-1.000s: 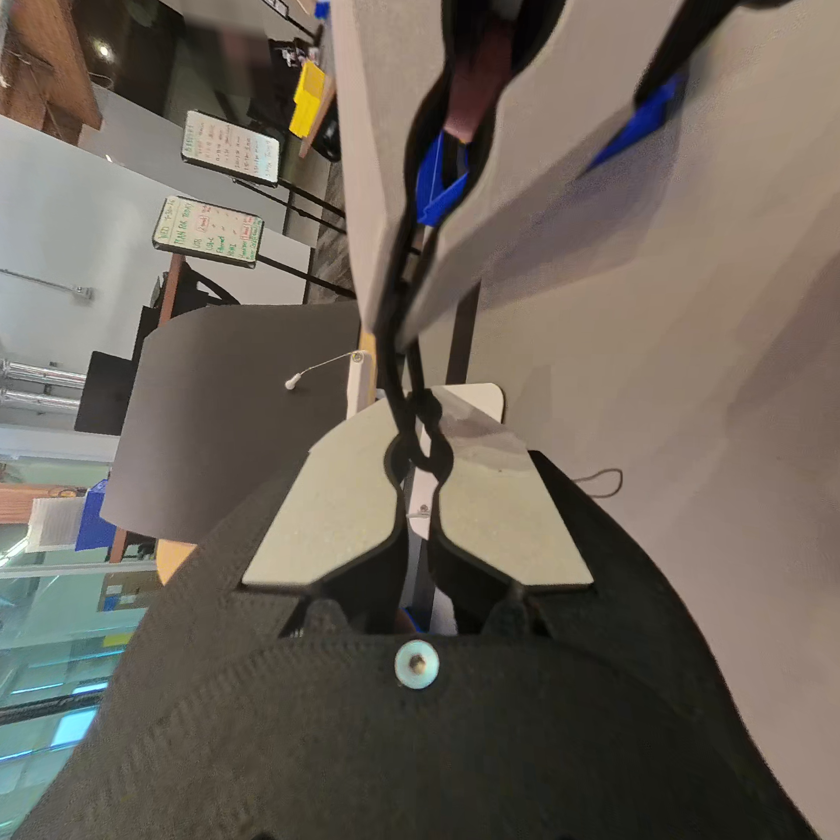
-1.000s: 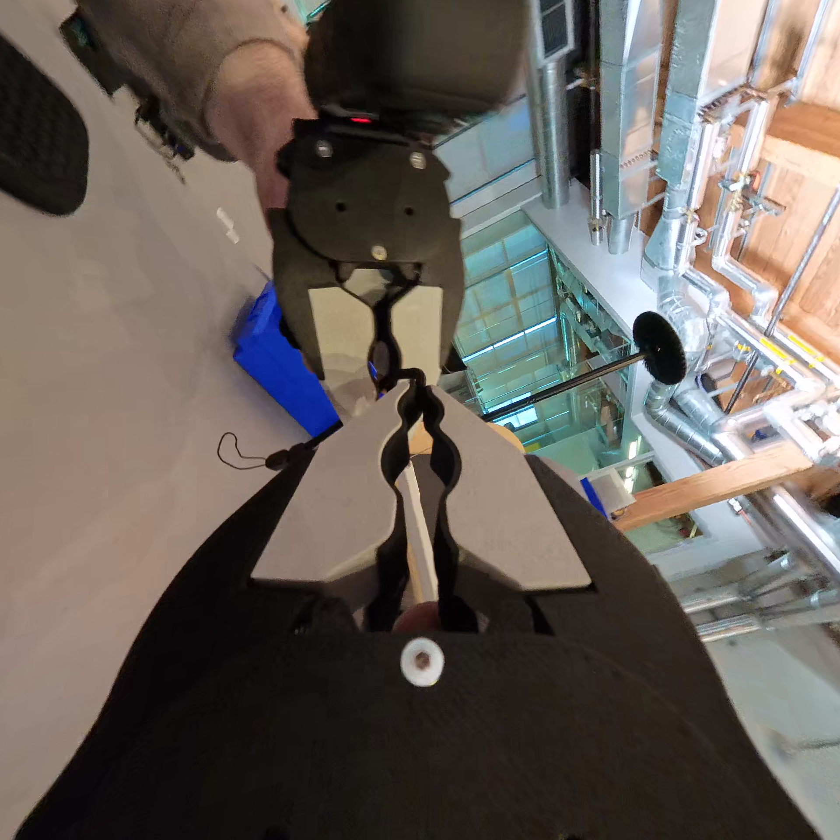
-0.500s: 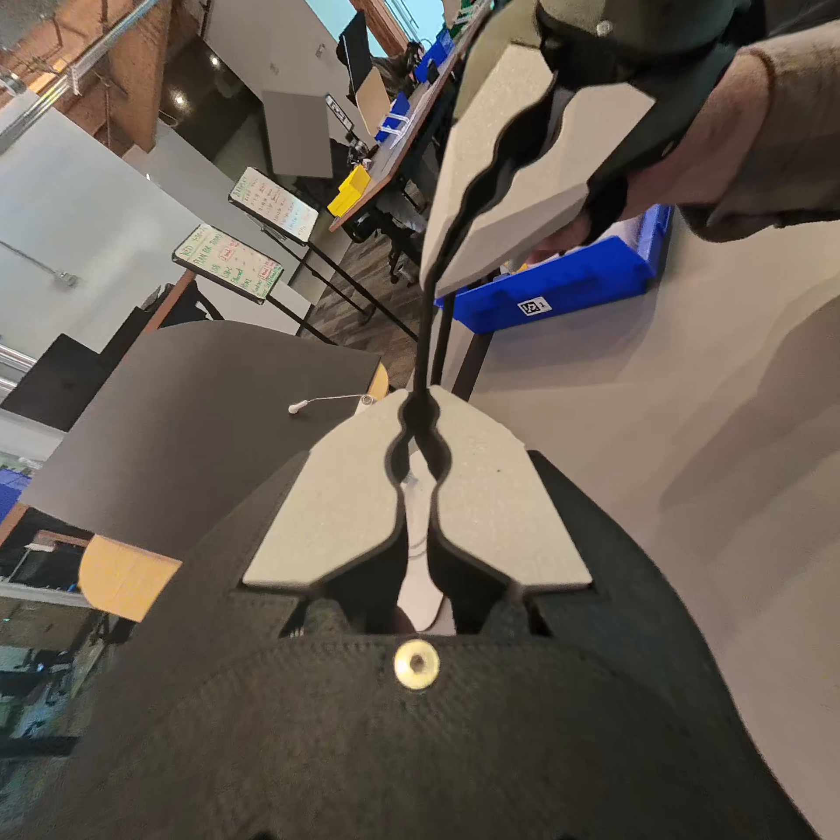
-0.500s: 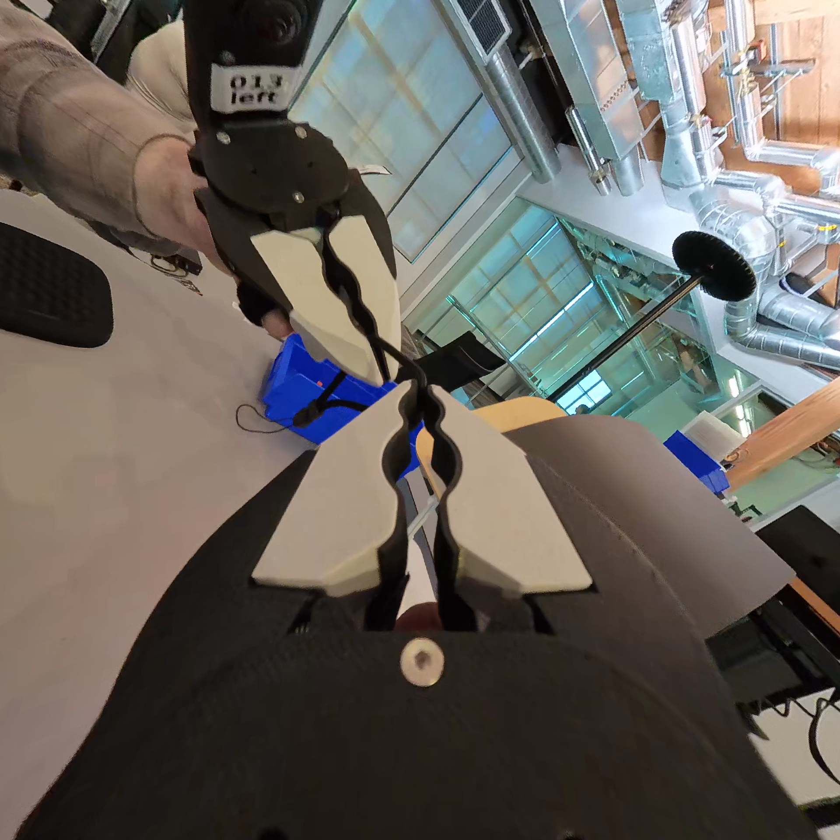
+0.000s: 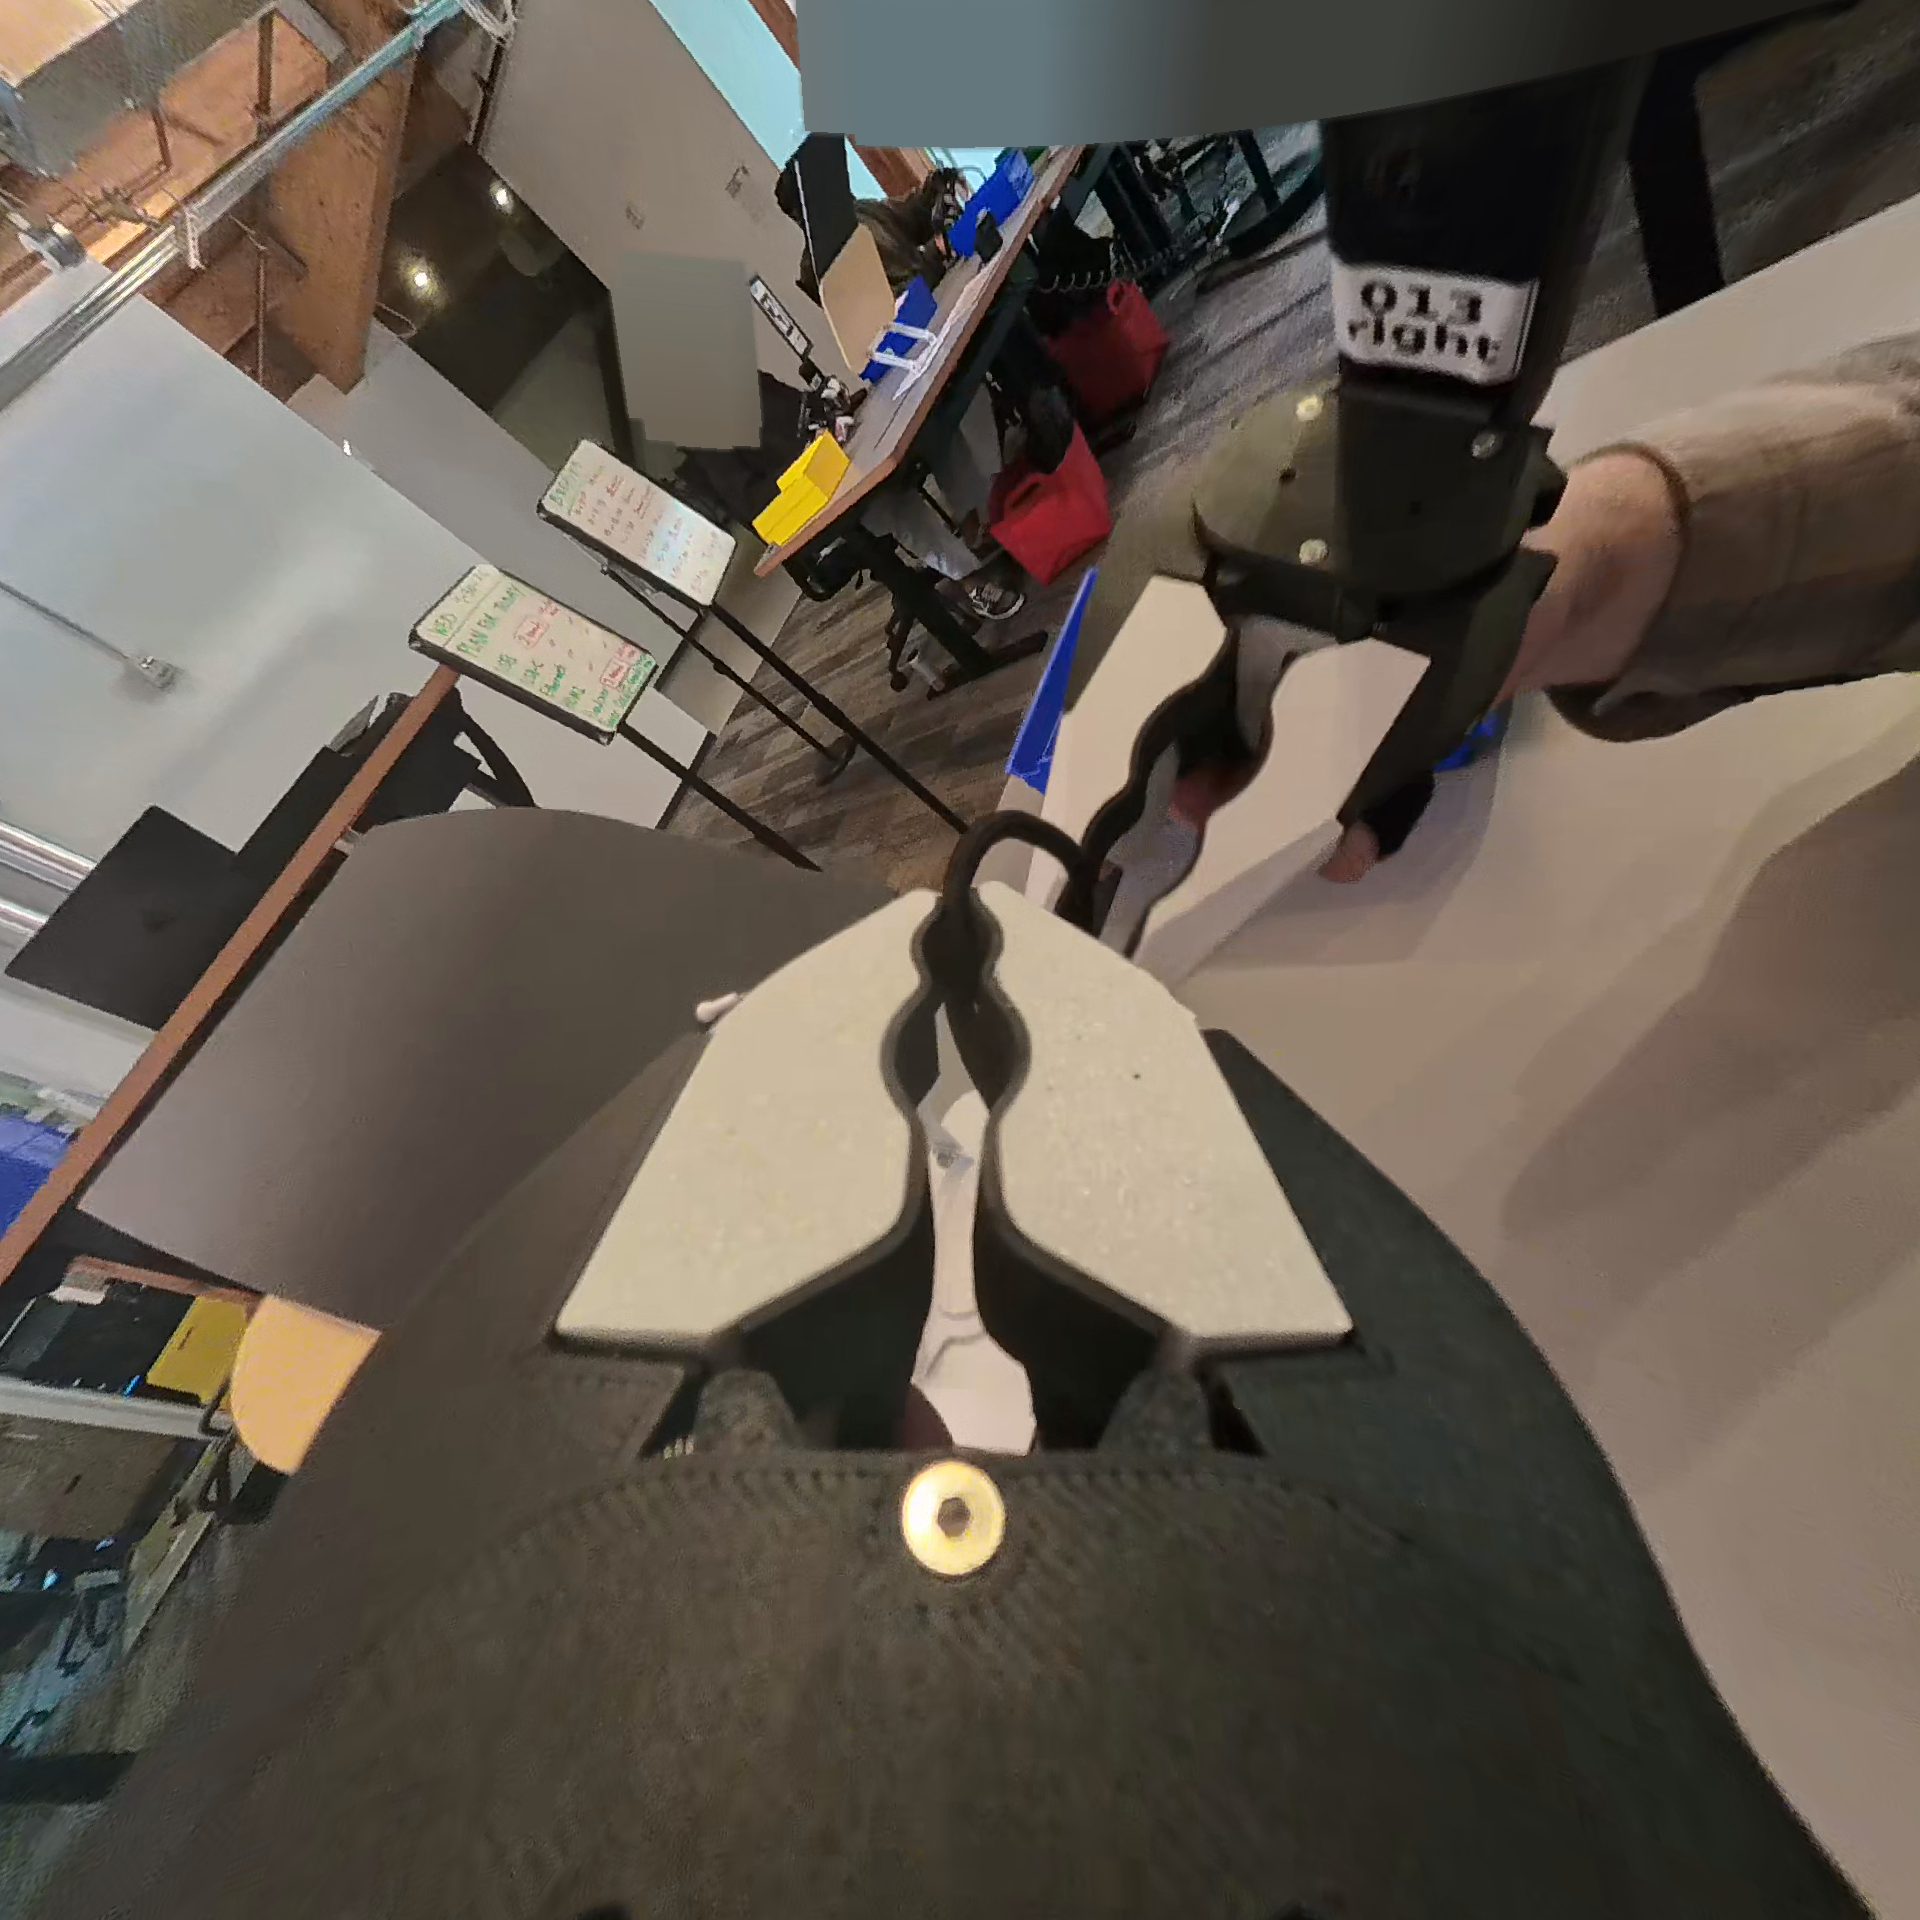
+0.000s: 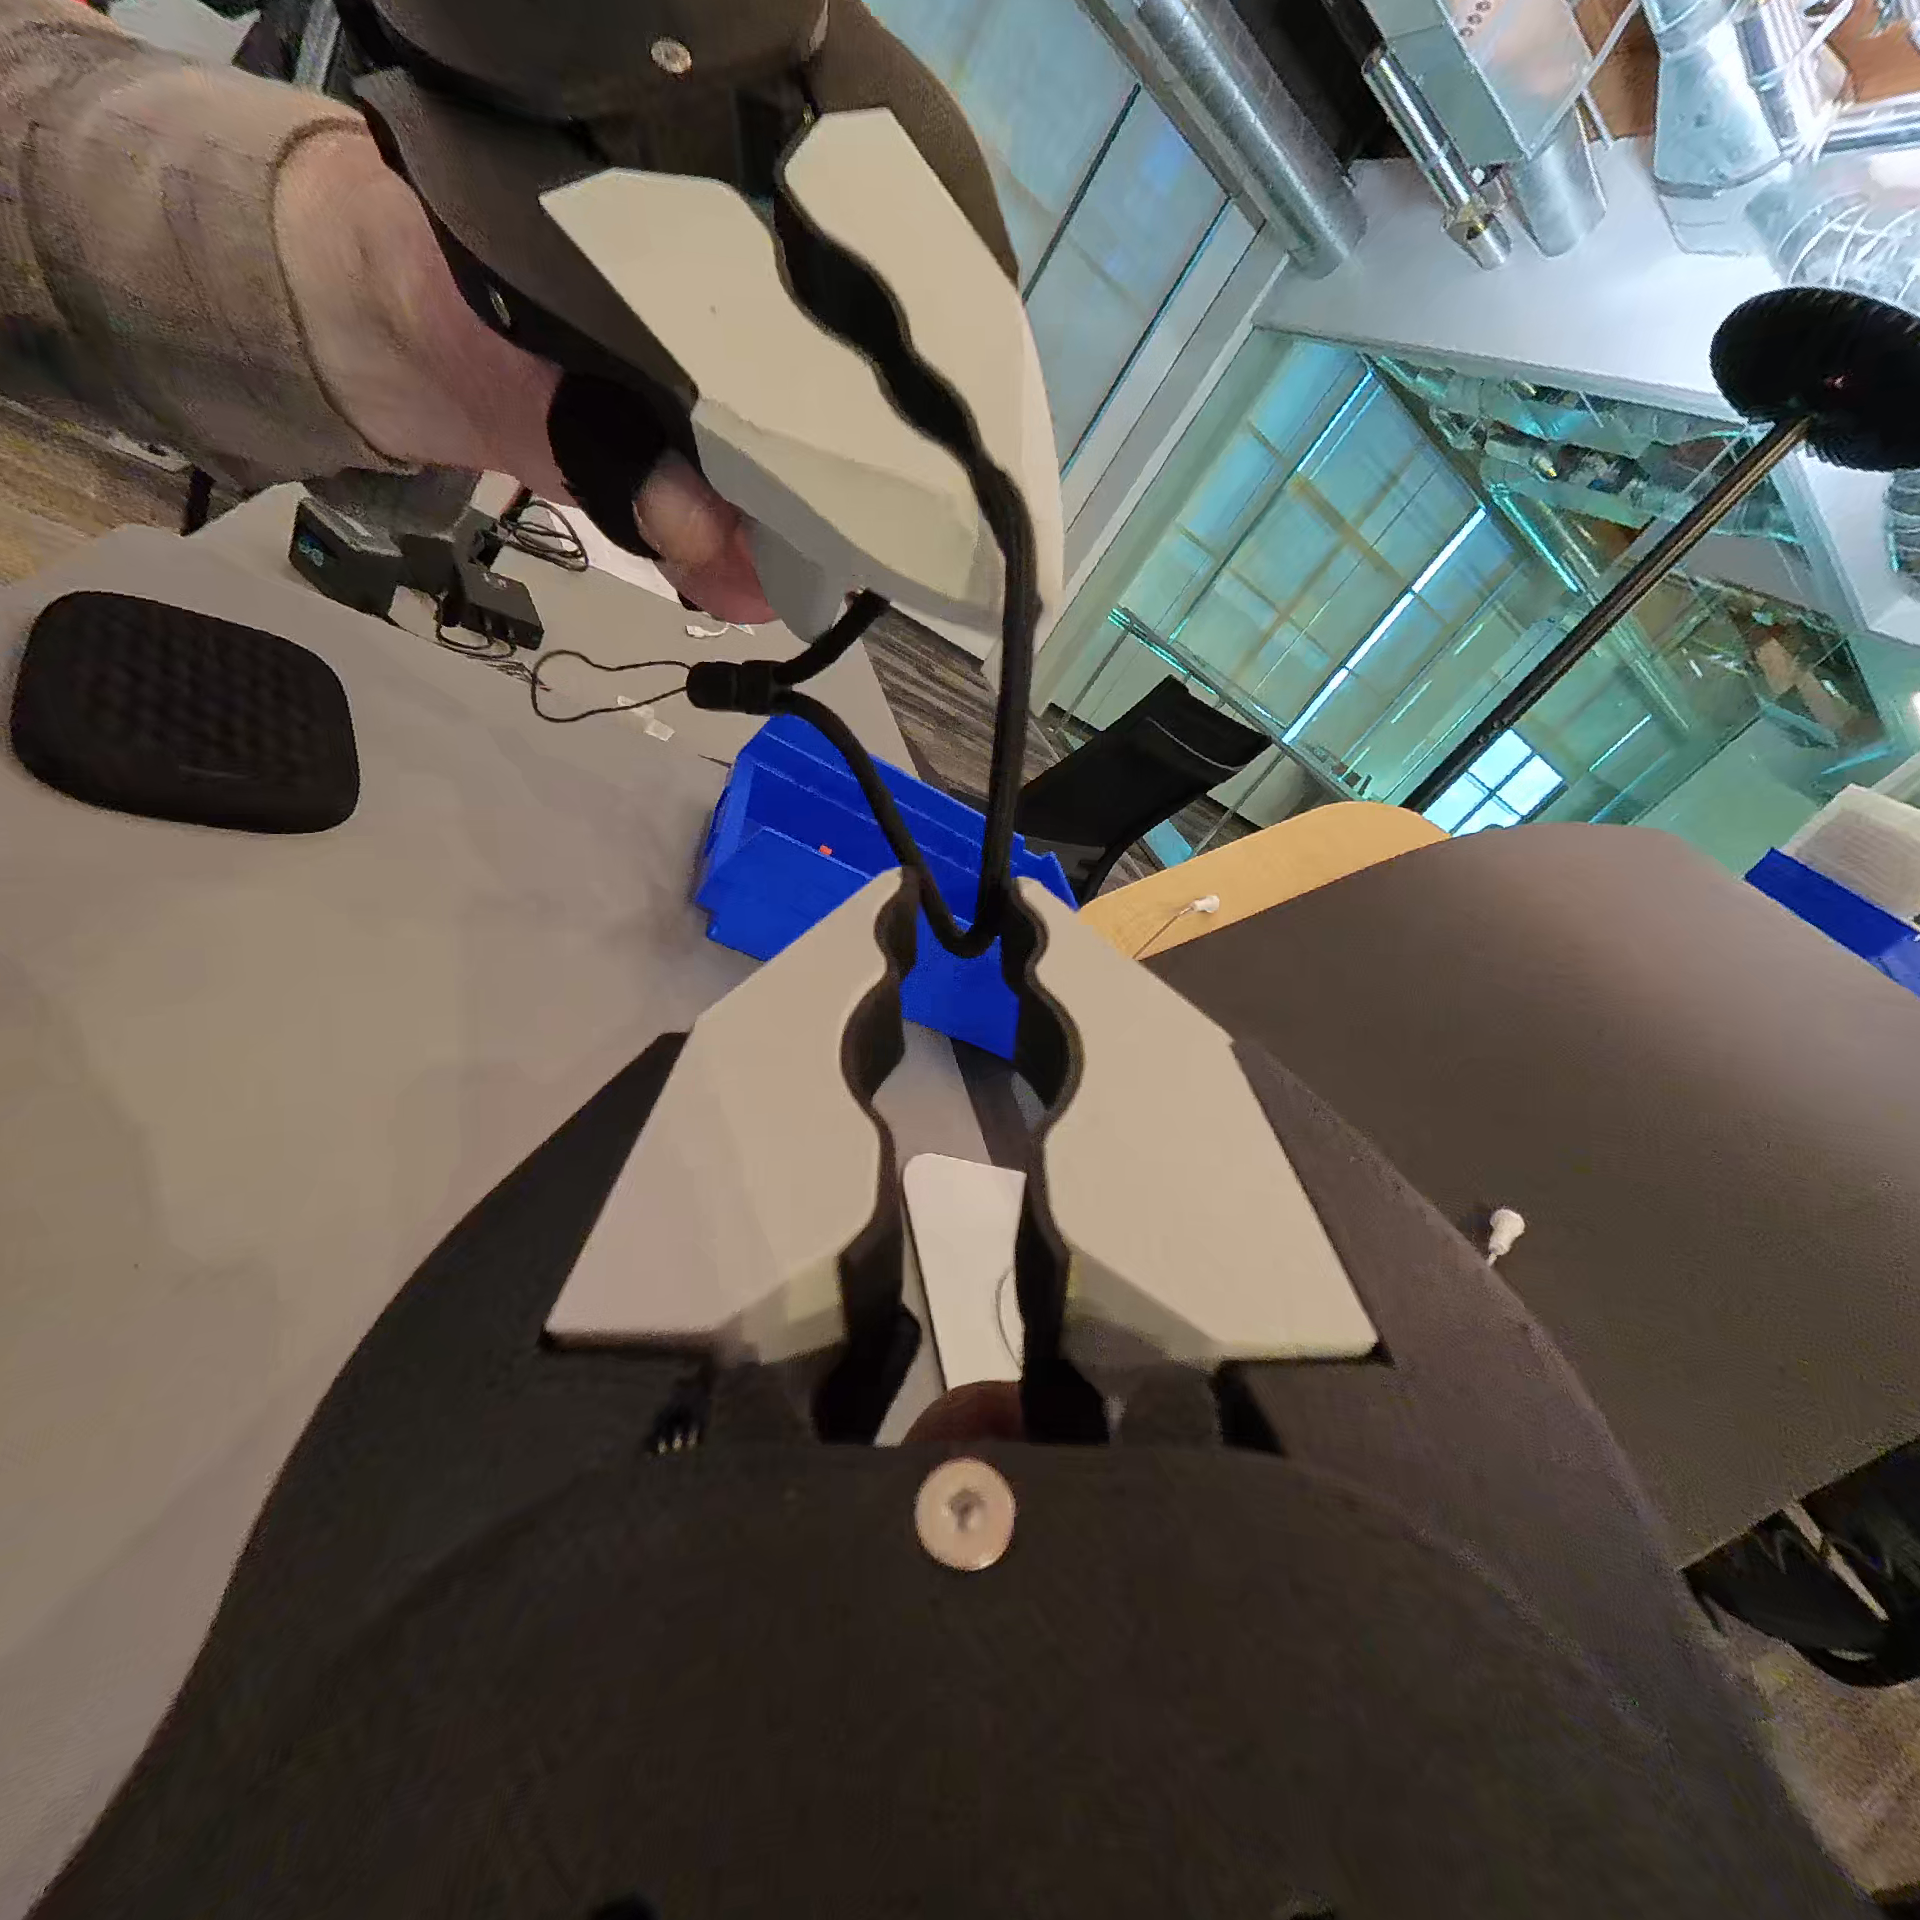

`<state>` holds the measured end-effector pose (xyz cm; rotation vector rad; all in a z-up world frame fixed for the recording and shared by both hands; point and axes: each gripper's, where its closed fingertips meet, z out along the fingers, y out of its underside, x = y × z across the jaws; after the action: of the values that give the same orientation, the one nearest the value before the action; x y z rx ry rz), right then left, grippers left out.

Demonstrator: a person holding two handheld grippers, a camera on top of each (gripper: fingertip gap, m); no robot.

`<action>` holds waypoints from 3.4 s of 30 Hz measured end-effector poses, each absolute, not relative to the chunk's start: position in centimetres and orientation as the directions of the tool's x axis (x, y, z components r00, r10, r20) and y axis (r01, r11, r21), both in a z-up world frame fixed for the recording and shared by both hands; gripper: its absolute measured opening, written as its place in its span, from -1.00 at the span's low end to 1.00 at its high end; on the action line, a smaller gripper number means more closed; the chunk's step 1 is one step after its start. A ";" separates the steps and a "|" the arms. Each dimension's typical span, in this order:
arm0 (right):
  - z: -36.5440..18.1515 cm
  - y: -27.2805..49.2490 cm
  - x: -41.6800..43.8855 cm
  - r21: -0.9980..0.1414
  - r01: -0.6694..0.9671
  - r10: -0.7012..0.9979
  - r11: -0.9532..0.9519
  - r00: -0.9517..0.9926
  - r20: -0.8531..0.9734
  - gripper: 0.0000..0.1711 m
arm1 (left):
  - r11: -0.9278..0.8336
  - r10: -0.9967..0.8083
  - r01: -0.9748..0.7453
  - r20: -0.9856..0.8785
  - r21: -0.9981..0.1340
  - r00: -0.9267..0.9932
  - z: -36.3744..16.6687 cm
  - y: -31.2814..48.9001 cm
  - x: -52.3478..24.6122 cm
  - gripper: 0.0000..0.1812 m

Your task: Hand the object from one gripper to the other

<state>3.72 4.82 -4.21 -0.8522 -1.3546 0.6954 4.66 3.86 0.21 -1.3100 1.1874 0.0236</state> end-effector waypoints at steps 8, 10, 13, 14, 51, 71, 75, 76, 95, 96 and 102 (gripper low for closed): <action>-4.1 4.8 3.3 -0.938 -0.058 0.939 0.342 0.068 0.338 -1.00 | 0.378 -0.598 -0.557 -0.654 -0.739 0.462 1.2 3.5 5.9 -1.00; -4.4 4.8 3.1 -0.944 -0.046 0.944 0.327 0.052 0.325 -1.00 | 0.386 -0.594 -0.546 -0.653 -0.743 0.469 1.6 3.4 6.0 -1.00; -5.3 4.0 2.7 -0.936 -0.015 0.936 0.351 0.006 0.351 -1.00 | 0.383 -0.588 -0.517 -0.634 -0.765 0.502 2.6 3.5 5.9 -1.00; -5.6 3.5 2.5 -0.931 -0.007 0.931 0.366 -0.013 0.366 -1.00 | 0.380 -0.586 -0.511 -0.628 -0.771 0.512 2.9 3.7 5.8 -1.00; 0.5 1.9 5.3 0.101 0.438 -0.272 0.893 0.349 0.897 -0.63 | 0.201 -0.633 -0.230 -0.305 -0.952 0.711 7.1 6.8 4.8 -1.00; -1.2 4.4 4.3 0.209 0.538 -0.427 0.817 0.321 0.845 -0.88 | -0.023 -0.776 -0.185 -0.099 -0.983 0.622 3.4 5.7 9.9 -1.00; -1.0 4.5 4.6 0.124 0.501 -0.327 0.857 0.342 0.881 -0.90 | -0.007 -0.774 -0.225 -0.137 -0.974 0.618 3.1 6.0 9.7 -1.00; -0.9 4.5 4.6 0.097 0.486 -0.294 0.868 0.349 0.890 -0.91 | 0.001 -0.768 -0.235 -0.152 -0.972 0.622 3.1 6.2 9.5 -0.99; 0.7 5.8 6.0 -0.114 0.451 -0.106 0.885 0.434 0.895 -0.99 | 0.177 -0.651 -0.507 -0.487 -0.843 0.582 3.1 5.3 6.3 -0.68; 0.7 5.7 5.9 -0.106 0.452 -0.113 0.886 0.431 0.895 -0.99 | 0.177 -0.646 -0.537 -0.509 -0.825 0.569 2.7 5.2 6.3 -0.66; 0.2 5.4 5.4 -0.095 0.463 -0.127 0.881 0.426 0.896 -0.99 | 0.150 -0.679 -0.622 -0.538 -0.768 0.500 0.3 4.6 6.8 -0.64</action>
<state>5.42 5.44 0.22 -0.3527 -1.0732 -0.3787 6.79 4.62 0.30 -1.5285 1.1713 -0.0579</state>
